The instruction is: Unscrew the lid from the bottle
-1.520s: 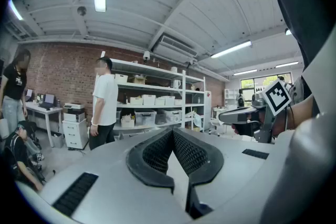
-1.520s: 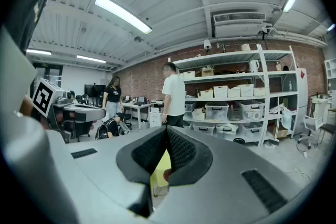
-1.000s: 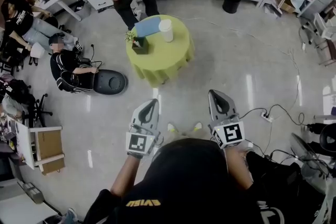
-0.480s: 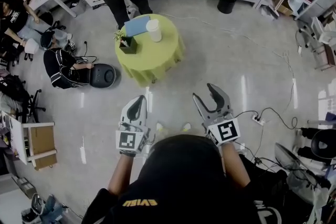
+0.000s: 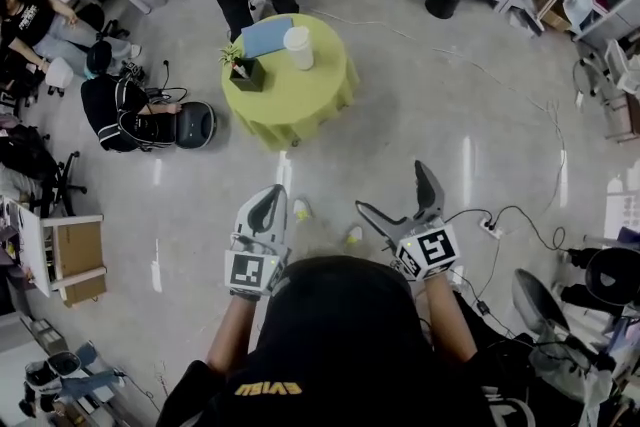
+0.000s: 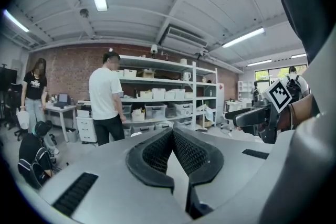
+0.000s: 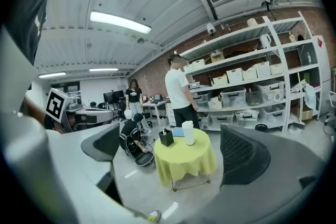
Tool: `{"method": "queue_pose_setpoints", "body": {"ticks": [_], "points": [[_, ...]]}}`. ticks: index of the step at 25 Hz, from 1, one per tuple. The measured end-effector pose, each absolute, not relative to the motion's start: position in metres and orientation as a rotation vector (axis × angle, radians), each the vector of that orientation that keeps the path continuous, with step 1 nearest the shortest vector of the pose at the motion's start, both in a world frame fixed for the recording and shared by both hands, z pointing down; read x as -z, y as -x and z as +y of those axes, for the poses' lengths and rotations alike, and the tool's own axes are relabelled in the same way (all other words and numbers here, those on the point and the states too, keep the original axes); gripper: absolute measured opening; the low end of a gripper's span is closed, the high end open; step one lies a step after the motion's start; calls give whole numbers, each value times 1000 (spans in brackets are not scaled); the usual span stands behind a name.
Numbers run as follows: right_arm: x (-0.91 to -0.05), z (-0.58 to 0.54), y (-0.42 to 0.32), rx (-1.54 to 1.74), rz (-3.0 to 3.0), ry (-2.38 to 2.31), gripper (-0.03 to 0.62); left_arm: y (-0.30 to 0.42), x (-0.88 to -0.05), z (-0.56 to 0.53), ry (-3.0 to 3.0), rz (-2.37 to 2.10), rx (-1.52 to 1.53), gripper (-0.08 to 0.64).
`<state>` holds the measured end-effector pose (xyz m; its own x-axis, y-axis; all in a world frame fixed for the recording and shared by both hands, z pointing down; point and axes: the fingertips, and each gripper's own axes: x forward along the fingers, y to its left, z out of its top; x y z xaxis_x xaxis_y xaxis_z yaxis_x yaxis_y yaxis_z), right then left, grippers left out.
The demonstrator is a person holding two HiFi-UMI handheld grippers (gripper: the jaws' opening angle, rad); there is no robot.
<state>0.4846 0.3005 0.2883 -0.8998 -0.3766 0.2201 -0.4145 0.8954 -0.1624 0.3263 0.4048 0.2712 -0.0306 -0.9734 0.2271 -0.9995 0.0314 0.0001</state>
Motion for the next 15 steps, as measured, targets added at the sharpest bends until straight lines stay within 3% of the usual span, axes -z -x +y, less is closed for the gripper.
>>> {"method": "queue_pose_setpoints", "body": {"ticks": [8,12,15], "points": [[-309,282,-415,-372,-2837,-636,569,-258,-293,379,-2072,-2101,-142,18],[-292,265,-352,-592,-2858,-656,569,-217,-298,359,-2133,-2028,-53,18],[-285,257,-302,-537,-2837,-655,569,-174,-299,346,-2153,-2019,-70,18]]}}
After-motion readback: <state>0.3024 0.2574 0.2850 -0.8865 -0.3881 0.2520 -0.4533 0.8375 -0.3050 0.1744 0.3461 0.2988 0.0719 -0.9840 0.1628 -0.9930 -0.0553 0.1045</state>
